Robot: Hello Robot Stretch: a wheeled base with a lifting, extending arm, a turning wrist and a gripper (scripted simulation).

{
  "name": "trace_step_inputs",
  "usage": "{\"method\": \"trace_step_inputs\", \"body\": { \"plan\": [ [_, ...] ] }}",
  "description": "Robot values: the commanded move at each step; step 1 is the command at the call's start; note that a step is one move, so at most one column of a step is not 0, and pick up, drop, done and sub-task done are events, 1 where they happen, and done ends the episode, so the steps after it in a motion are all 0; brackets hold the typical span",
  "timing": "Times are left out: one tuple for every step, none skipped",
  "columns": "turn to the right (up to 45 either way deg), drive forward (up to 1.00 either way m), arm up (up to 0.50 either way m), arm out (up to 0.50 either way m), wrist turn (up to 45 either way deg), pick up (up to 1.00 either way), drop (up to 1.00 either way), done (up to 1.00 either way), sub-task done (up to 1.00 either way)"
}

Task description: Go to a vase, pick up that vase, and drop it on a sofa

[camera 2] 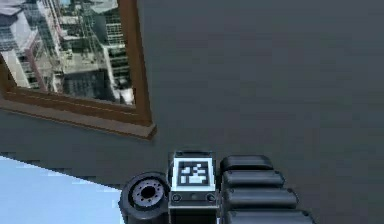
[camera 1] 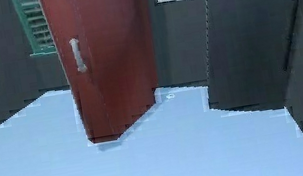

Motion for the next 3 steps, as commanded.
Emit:
{"method": "trace_step_inputs", "body": {
  "plan": [
    [-3.0, 0.0, 0.0, 0.0, 0.0, 0.0, 0.0, 0.0, 0.0],
    [0.0, 0.4, 0.0, 0.0, 0.0, 0.0, 0.0, 0.0, 0.0],
    [-45.0, 0.0, 0.0, 0.0, 0.0, 0.0, 0.0, 0.0, 0.0]
  ]
}}
